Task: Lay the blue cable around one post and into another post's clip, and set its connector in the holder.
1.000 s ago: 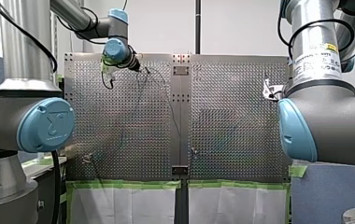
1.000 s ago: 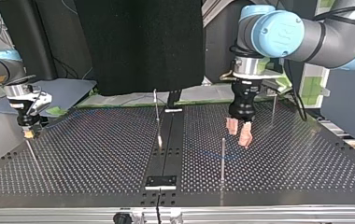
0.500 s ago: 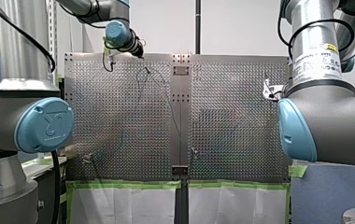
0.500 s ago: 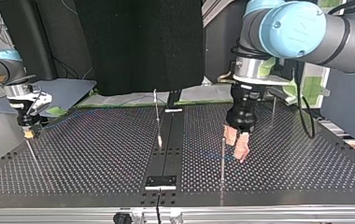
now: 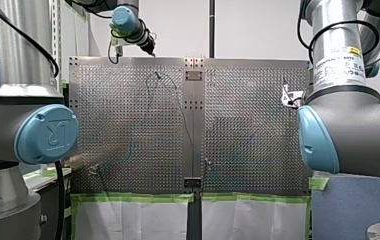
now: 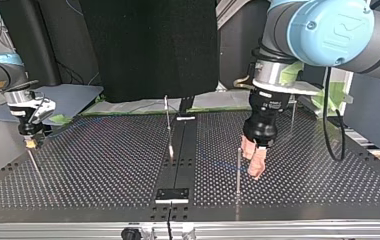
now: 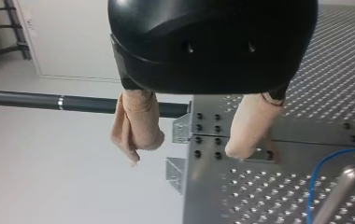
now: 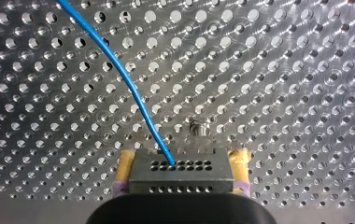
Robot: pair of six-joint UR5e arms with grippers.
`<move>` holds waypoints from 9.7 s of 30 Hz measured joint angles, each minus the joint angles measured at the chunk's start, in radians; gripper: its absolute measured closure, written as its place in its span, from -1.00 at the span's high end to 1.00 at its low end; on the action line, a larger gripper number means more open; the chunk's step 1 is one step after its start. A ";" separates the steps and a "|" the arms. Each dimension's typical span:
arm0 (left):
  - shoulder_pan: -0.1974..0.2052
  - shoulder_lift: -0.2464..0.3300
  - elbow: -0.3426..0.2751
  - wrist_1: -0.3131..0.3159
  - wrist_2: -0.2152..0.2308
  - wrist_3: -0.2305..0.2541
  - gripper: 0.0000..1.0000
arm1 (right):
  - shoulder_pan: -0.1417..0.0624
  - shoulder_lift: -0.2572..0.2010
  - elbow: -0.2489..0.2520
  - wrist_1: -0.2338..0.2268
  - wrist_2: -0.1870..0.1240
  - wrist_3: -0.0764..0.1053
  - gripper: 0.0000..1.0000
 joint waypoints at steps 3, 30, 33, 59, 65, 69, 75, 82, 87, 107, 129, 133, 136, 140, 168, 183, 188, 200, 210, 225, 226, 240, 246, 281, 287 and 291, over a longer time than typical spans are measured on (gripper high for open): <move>0.000 0.000 0.001 -0.029 0.000 0.002 1.00 | 0.000 0.000 0.000 0.000 0.000 0.000 1.00; -0.001 0.001 -0.003 -0.282 -0.039 -0.049 1.00 | 0.000 0.000 0.000 0.000 0.000 0.000 1.00; 0.000 0.001 -0.003 -0.285 -0.060 -0.075 1.00 | 0.000 0.000 0.000 0.000 0.000 0.000 1.00; 0.004 0.001 -0.004 -0.286 -0.075 -0.111 1.00 | 0.000 0.000 0.000 0.000 0.000 0.000 1.00; 0.006 0.001 -0.004 -0.286 -0.075 -0.111 1.00 | 0.000 0.000 0.000 0.000 0.000 0.000 1.00; 0.007 0.001 -0.004 -0.286 -0.078 -0.112 1.00 | 0.000 0.000 0.000 0.000 0.000 0.000 1.00; 0.009 0.001 -0.004 -0.287 -0.100 -0.115 1.00 | 0.000 0.000 0.000 0.000 0.000 0.000 1.00; 0.010 0.001 -0.004 -0.288 -0.111 -0.118 1.00 | 0.000 0.000 0.000 0.000 0.000 0.000 1.00; 0.011 0.001 -0.004 -0.288 -0.111 -0.118 1.00 | 0.000 0.000 0.000 0.000 0.000 0.000 1.00; 0.012 0.001 -0.004 -0.287 -0.108 -0.113 1.00 | 0.000 0.000 0.000 0.000 0.000 0.000 1.00; 0.007 0.001 -0.015 -0.278 -0.107 -0.101 1.00 | 0.000 0.000 0.000 0.000 0.000 0.000 1.00; -0.004 0.002 -0.048 -0.246 -0.088 -0.070 1.00 | 0.000 0.000 0.000 0.000 0.000 0.000 1.00; -0.022 0.003 -0.081 -0.214 -0.059 -0.056 1.00 | 0.000 0.000 0.000 0.000 0.000 0.000 1.00; -0.055 -0.001 -0.121 -0.173 -0.030 -0.075 1.00 | 0.000 0.000 0.000 0.000 0.000 0.000 1.00; -0.129 -0.247 -0.406 0.111 -0.027 -0.104 1.00 | 0.000 0.000 0.000 0.000 0.000 0.000 1.00; -0.124 -0.254 -0.548 0.254 -0.028 -0.117 1.00 | 0.000 0.000 0.000 0.000 0.000 0.000 1.00; -0.120 -0.254 -0.600 0.305 -0.028 -0.126 1.00 | 0.000 0.000 0.000 0.000 0.000 0.000 1.00; -0.118 -0.254 -0.729 0.435 -0.030 -0.125 1.00 | 0.000 0.000 0.000 0.000 0.000 0.000 1.00; -0.118 -0.255 -0.835 0.540 -0.032 -0.142 1.00 | 0.000 0.000 0.000 0.000 0.000 0.000 1.00; -0.116 -0.255 -0.979 0.684 -0.033 -0.172 1.00 | 0.000 0.000 0.000 0.000 0.000 0.000 1.00; -0.116 -0.255 -0.986 0.693 -0.033 -0.174 1.00 | 0.000 0.000 0.000 0.000 0.000 0.000 1.00; -0.114 -0.255 -0.939 0.827 -0.017 -0.230 1.00 | 0.000 0.000 0.000 0.000 0.000 0.000 1.00; -0.114 -0.255 -0.935 0.893 -0.014 -0.226 1.00 | 0.000 0.000 0.000 0.000 0.000 0.000 1.00; -0.115 -0.255 -0.949 1.217 -0.033 -0.119 1.00 | 0.000 0.000 0.000 0.000 0.000 0.000 1.00; -0.112 -0.256 -0.976 1.214 -0.046 -0.111 1.00 | 0.000 0.000 0.000 0.000 0.000 0.000 1.00; -0.108 -0.256 -0.983 1.193 -0.064 -0.096 1.00 | 0.000 0.000 0.000 0.000 0.000 0.000 1.00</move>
